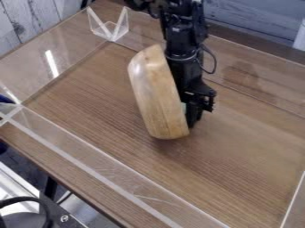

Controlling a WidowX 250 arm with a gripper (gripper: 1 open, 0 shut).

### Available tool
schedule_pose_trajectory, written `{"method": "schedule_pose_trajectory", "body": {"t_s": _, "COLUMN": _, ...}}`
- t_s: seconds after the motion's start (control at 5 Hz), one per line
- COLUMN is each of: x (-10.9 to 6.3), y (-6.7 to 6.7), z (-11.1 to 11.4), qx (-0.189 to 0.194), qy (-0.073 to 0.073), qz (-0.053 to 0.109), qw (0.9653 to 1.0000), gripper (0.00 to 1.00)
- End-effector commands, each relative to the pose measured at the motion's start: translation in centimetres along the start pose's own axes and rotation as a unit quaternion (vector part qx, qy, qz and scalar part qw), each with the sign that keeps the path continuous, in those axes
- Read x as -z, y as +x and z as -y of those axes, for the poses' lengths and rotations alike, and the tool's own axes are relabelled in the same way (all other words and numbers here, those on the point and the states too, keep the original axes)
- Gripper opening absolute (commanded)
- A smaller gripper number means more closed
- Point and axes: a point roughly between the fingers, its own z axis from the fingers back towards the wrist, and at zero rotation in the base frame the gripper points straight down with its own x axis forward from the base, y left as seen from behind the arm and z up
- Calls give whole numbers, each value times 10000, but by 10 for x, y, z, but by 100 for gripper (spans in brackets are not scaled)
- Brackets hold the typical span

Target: Remove the green block from inside the brown bowl and put it on the table

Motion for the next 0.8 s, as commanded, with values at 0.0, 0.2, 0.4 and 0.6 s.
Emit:
{"method": "schedule_pose_trajectory", "body": {"t_s": 0.0, "x": 2, "y": -1, "z": -11, "qx": -108, "qy": 48, "qz": 11, "qw": 9999, "gripper": 0}}
{"method": "schedule_pose_trajectory", "body": {"t_s": 0.2, "x": 3, "y": -1, "z": -12, "qx": -101, "qy": 66, "qz": 19, "qw": 9999, "gripper": 0}}
{"method": "schedule_pose_trajectory", "body": {"t_s": 0.4, "x": 4, "y": -1, "z": -13, "qx": -94, "qy": 83, "qz": 27, "qw": 9999, "gripper": 0}}
{"method": "schedule_pose_trajectory", "body": {"t_s": 0.6, "x": 5, "y": -2, "z": -8, "qx": -18, "qy": 109, "qz": 25, "qw": 9999, "gripper": 0}}
